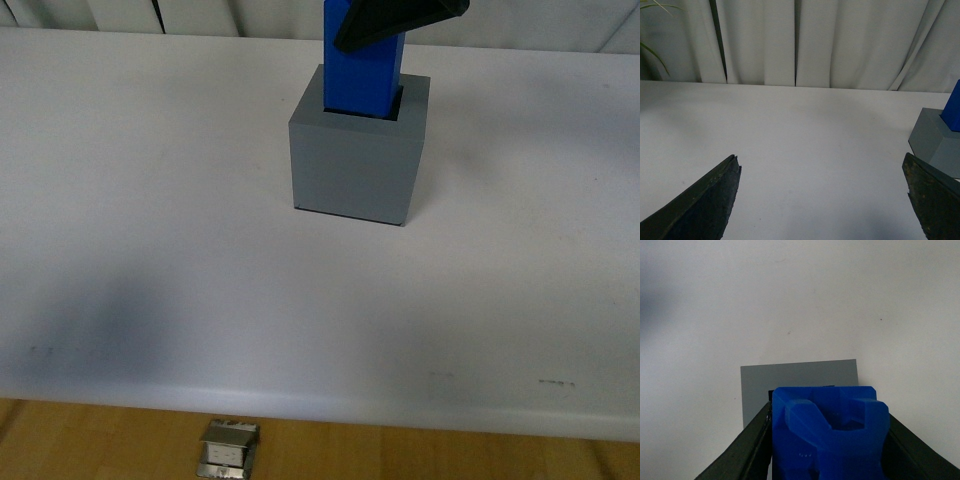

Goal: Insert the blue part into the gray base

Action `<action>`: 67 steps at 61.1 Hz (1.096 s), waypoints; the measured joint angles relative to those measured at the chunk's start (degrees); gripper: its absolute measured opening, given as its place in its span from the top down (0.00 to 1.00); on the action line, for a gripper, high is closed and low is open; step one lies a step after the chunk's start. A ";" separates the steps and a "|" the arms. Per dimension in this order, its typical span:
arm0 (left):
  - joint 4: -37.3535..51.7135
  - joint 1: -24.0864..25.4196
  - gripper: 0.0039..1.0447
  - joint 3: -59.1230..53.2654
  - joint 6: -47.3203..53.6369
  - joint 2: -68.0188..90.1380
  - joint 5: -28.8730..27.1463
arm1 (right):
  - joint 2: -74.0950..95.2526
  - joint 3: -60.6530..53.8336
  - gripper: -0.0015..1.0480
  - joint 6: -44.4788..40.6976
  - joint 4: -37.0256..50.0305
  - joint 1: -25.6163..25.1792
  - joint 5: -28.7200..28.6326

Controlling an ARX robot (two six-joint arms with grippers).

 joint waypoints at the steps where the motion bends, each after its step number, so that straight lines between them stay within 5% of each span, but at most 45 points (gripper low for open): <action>1: 0.00 0.00 0.06 0.00 0.00 0.00 0.00 | 0.00 0.00 0.54 -0.02 -0.13 0.00 0.00; 67: 0.00 0.00 0.06 0.00 0.00 0.00 0.00 | 0.09 -0.07 0.54 -0.83 -0.31 -0.13 0.61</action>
